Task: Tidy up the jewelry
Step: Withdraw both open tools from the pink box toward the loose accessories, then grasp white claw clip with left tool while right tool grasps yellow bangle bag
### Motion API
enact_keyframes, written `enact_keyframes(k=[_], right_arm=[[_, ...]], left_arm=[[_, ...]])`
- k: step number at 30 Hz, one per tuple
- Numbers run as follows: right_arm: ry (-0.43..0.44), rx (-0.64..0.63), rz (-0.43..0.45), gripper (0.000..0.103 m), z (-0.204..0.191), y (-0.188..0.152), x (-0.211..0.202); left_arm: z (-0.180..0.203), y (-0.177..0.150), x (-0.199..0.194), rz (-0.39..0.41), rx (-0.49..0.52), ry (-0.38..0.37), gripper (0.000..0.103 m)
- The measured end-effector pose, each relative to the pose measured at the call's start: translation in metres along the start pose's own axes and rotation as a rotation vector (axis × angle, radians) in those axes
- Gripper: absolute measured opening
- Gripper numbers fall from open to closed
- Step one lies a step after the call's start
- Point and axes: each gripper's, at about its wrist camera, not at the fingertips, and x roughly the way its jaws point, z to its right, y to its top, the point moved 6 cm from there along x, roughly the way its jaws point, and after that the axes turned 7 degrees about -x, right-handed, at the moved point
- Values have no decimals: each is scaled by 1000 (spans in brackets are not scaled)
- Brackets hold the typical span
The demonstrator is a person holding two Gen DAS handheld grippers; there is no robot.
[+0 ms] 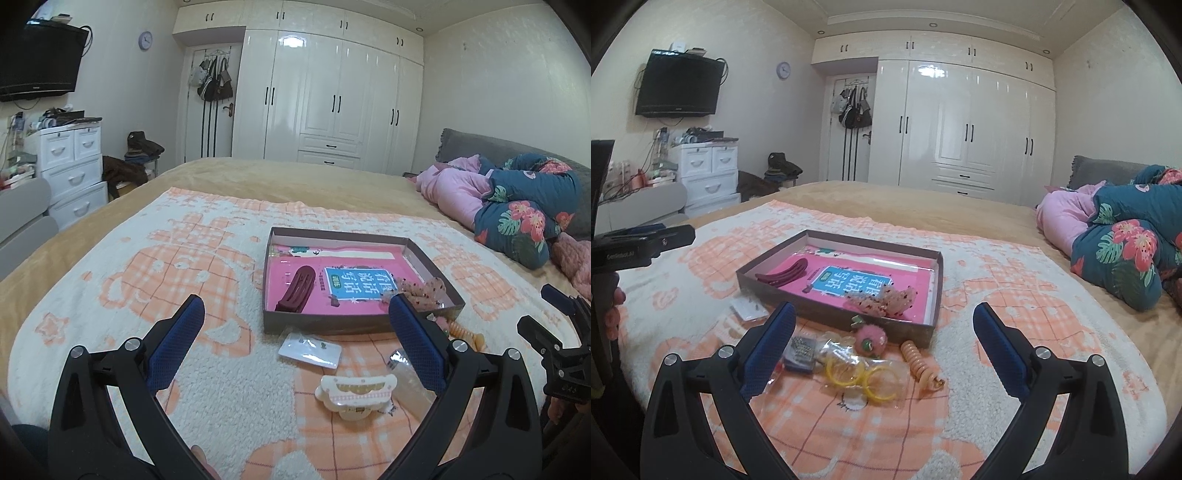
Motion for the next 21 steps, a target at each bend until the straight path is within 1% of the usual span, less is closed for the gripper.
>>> enact_keyframes(k=[9,13,21], right_arm=[[26,-25,-21,94,-12,-8,-5],[40,-30,-47,94,-16,-14,-6],[55,-24,-116,94,-22,-29,-5]], left_arm=[[-3,-11,-6,-26,18,7,91],[-2,-17,-7,-44,29,4,91],[7,-39,-1,-109,76,-9,91]])
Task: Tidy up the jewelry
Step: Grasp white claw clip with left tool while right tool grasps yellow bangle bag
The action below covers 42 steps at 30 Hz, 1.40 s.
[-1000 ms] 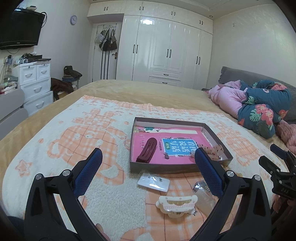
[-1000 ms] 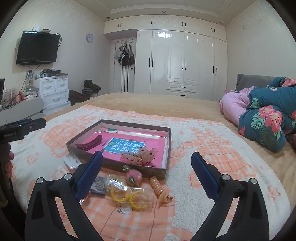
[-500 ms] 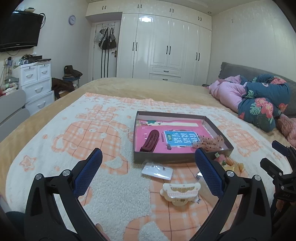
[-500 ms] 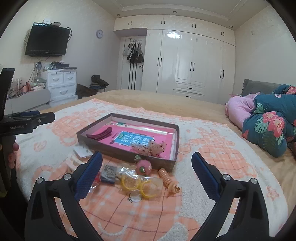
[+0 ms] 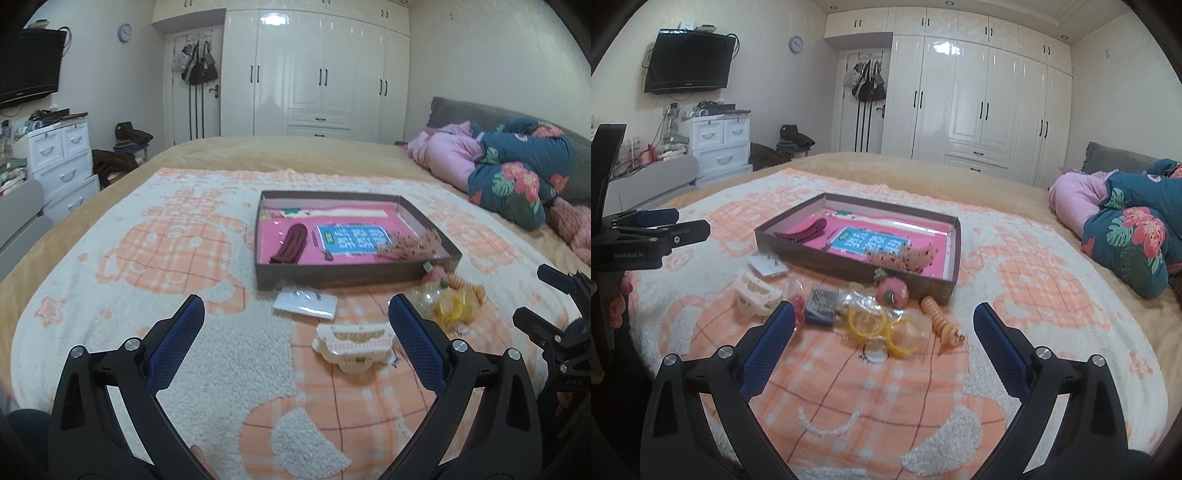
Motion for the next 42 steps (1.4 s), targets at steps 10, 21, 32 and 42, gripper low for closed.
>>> enact_keyframes(k=[10,21,32,42], right_arm=[[-14,38,-58,94,9,-13,14],[-24,52,-117,94,13,-23,40],[-6,61,-166,94,11,-23,69],[15,75,-207,94,8,-25,91]], left_arm=[[20,-23,22,-69,76,-21,91],[30,-39,46,-141,87,-55,91],[34,-44,67,-178,76,-51,91],[27,-45,81,-208,21,-58,91]])
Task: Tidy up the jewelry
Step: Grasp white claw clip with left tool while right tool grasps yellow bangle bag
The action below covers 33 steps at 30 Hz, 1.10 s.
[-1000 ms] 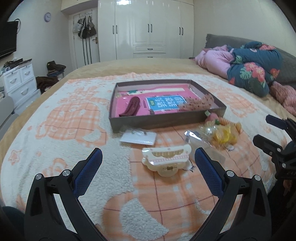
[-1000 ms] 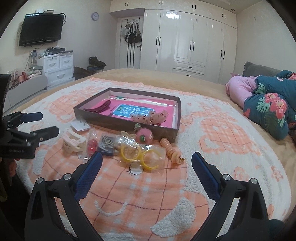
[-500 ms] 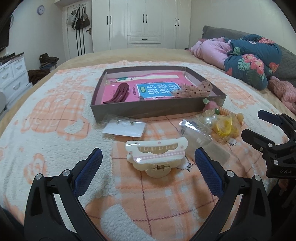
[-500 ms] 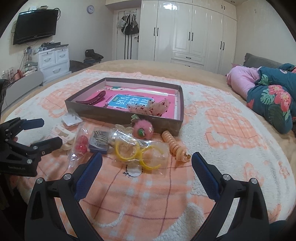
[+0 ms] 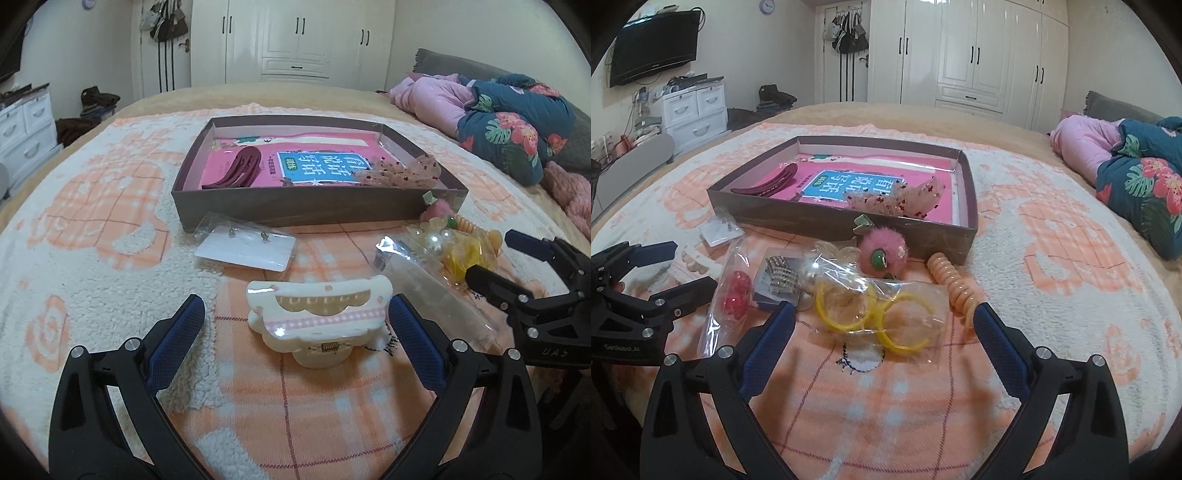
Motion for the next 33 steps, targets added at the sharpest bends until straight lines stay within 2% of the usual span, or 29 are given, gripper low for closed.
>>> enact_keyframes(k=[3,7,8,13,19,23,24,26,33], right_arm=[[6,1,-4,94,-1,1,4],[25,13,-16,92,-2,1,9],[31,21,-23,90,-1,0,10],[38,50,-26,81,4,0,12],[45,1,-18,67,-4,0,9],[27,-22,-35,72,-7,-3,11],[22,-21,-47,80,-7,-4,13],[14,-8,-84,82,-5,-9,19],[32,34,-61,70,1,-8,17]], left_arm=[[2,0,0,1,2,-6,86],[7,-1,2,-16,16,-30,64],[8,-1,2,-19,20,-27,62],[8,0,1,-22,19,-36,60],[6,0,-1,-21,10,-37,60],[3,2,-5,-13,-5,-38,60],[1,2,-6,-11,-8,-37,60],[-1,3,-8,-9,-16,-37,60],[-4,6,-14,3,-32,-45,60]])
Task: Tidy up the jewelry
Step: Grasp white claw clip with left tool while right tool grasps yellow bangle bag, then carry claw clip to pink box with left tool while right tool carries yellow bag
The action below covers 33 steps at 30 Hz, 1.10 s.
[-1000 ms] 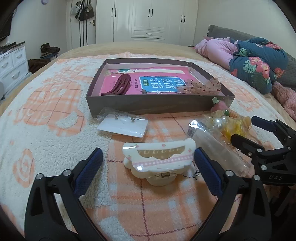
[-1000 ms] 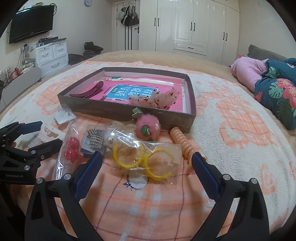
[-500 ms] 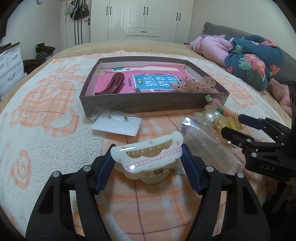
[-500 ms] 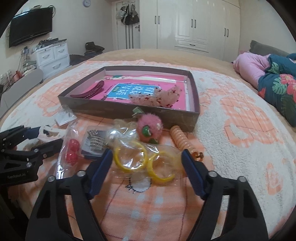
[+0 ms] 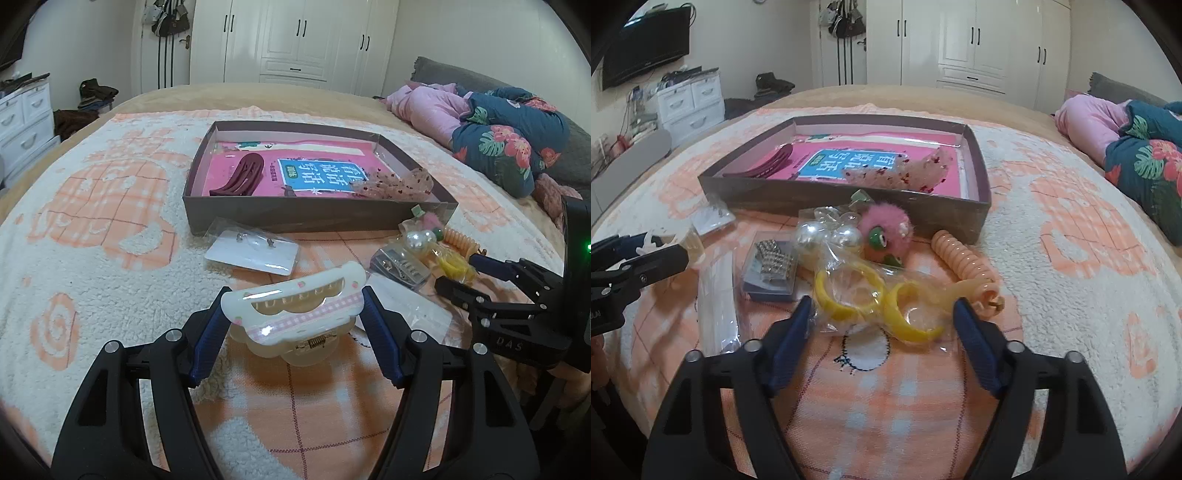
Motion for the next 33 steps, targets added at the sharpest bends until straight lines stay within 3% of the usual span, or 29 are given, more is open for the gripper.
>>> enact_keyframes(k=[4,6,12,14,33], right_arm=[[32,54,16,66,7,1,-5],[54,76,34,52,10,2,-9],[64,68,51,51,9,3,-18],[68,77,70,41,10,5,-23],[53,164,185,32,40,17,-64]], left_arm=[[0,2,-5,13,-1,-6,60],[0,3,-8,20,-3,-9,60],[-2,7,-13,33,-17,-16,60],[-3,8,-14,35,-20,-17,60],[14,20,-24,67,-2,-57,60]])
